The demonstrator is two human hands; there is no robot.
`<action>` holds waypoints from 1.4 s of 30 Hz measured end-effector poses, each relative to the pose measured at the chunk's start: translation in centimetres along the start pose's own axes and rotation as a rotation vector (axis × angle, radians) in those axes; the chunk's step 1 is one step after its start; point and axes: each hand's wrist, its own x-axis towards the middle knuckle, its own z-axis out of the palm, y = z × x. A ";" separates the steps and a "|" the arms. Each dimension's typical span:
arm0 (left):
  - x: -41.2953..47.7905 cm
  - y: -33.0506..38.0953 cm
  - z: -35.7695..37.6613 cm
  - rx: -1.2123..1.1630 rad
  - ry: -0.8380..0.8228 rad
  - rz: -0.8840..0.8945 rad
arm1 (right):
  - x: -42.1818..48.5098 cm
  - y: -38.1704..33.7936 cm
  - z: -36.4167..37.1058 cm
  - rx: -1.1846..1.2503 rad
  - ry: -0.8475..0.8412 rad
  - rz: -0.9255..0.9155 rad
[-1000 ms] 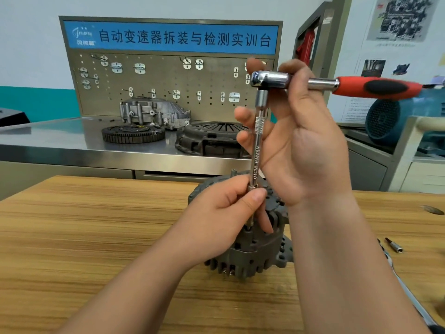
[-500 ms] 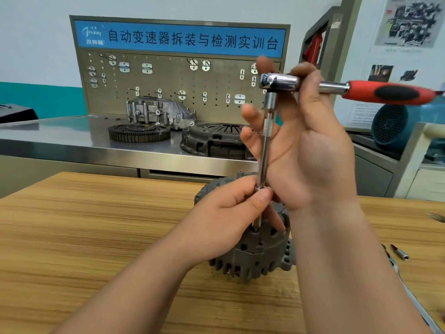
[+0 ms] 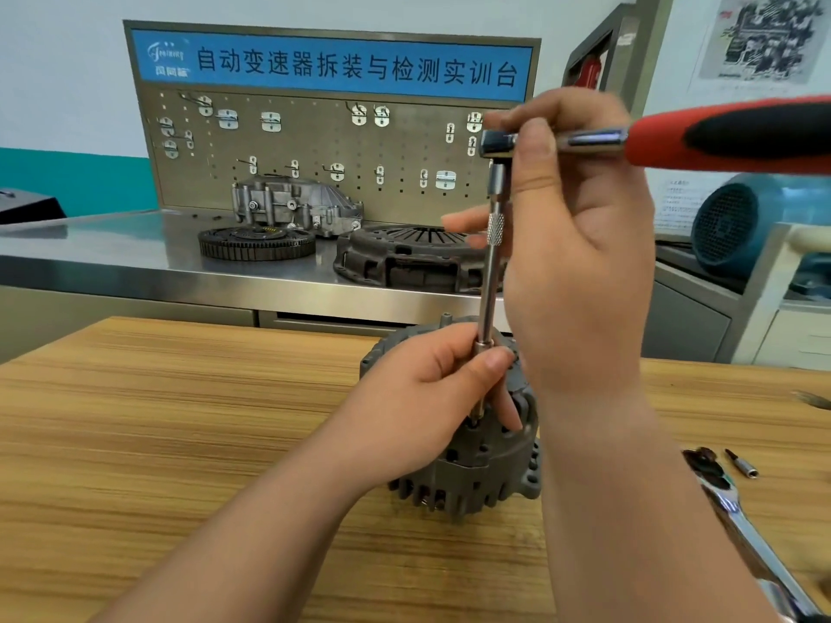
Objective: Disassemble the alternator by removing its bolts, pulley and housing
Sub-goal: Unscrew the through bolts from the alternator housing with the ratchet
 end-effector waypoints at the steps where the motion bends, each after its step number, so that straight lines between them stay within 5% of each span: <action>1: -0.1 0.0 -0.1 -0.009 -0.005 0.005 | 0.0 -0.1 0.0 0.111 0.007 0.097; 6: -0.2 0.4 -0.4 -0.054 -0.029 0.048 | 0.3 0.0 -0.6 0.814 -0.040 0.506; 9: -0.1 0.3 -0.3 -0.035 -0.047 0.053 | 0.5 0.0 -1.0 1.001 -0.053 0.591; 13: 0.1 -0.1 -0.4 -0.029 -0.051 0.062 | 0.3 0.1 -0.7 0.858 -0.065 0.513; 20: -0.1 0.2 -0.2 0.047 -0.012 0.036 | -0.1 0.0 0.0 -0.009 -0.023 -0.069; 23: -0.2 0.2 -0.2 0.029 -0.013 0.043 | -0.2 -0.1 0.0 0.109 0.016 0.075; 29: -0.1 0.2 -0.2 -0.075 -0.029 0.063 | 0.2 0.0 -0.6 0.740 -0.036 0.442; 34: -0.1 0.1 -0.2 -0.035 -0.044 0.088 | 0.3 0.2 -0.8 0.942 -0.125 0.503; 37: -0.1 0.2 -0.2 0.037 -0.043 0.088 | 0.2 0.2 -0.8 0.814 -0.100 0.434; 42: -0.2 0.2 -0.1 0.059 -0.025 0.041 | 0.1 -0.1 -0.4 0.128 -0.032 0.014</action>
